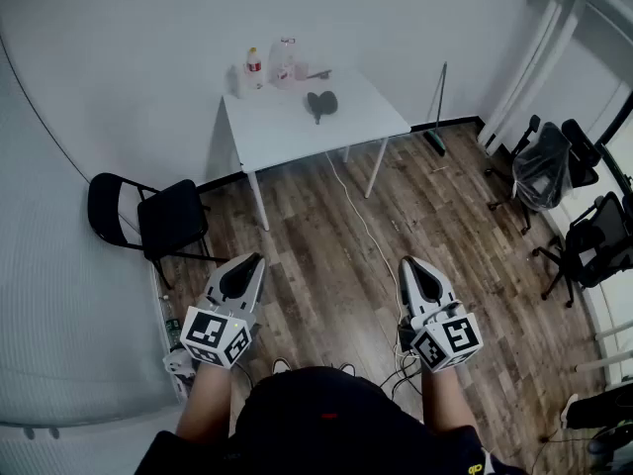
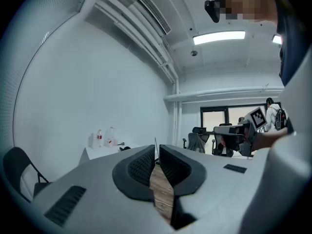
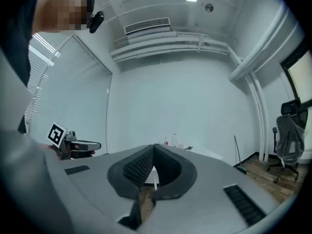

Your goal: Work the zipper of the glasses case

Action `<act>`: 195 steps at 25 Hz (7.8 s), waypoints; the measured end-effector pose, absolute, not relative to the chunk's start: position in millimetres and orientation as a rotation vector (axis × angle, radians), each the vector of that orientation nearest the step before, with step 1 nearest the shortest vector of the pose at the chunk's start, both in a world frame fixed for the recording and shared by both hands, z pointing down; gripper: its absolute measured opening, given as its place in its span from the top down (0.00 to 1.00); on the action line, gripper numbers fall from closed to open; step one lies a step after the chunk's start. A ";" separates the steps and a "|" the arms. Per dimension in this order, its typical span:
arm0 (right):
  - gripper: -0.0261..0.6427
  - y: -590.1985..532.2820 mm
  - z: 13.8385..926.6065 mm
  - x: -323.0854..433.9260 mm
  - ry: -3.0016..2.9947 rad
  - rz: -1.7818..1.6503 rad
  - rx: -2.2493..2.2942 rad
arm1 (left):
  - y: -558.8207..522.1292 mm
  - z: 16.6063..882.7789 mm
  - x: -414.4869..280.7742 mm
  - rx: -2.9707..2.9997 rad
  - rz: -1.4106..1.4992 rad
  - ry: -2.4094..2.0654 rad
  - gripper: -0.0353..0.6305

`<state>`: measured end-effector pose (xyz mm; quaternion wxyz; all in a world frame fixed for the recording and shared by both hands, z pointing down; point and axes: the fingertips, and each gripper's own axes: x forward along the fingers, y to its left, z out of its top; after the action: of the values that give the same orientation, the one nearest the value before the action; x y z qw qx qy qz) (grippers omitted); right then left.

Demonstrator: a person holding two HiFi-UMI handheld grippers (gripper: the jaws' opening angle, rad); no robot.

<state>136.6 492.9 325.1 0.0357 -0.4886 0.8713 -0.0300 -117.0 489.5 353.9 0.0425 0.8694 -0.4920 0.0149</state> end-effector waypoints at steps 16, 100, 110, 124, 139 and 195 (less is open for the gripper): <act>0.93 494.7 327.2 141.7 2.638 -0.146 -1.471 | 493.4 348.6 -104.8 2.694 0.055 -1.494 0.88; 0.93 -29.1 430.4 90.3 2.829 -0.372 -1.354 | -7.2 400.8 -116.0 2.570 0.074 -1.407 0.88; 0.93 -178.1 457.0 166.4 2.927 -0.449 -1.330 | -133.0 403.9 -55.5 2.431 0.053 -1.524 0.88; 0.93 -268.2 494.4 145.1 2.994 -0.477 -1.423 | -206.7 437.0 -50.9 2.400 0.072 -1.513 0.88; 0.69 -374.1 602.9 66.8 3.102 -0.699 -1.761 | -215.0 486.0 -129.9 2.315 0.097 -1.450 0.88; 0.91 -237.4 350.6 70.7 2.864 -0.447 -1.073 | -179.3 322.6 -32.4 2.643 -0.499 -0.605 0.45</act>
<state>70.7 -237.4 350.6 0.0254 -0.3469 0.9263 -0.1447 -32.4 -179.3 322.6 0.1911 0.9410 -0.2153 -0.1777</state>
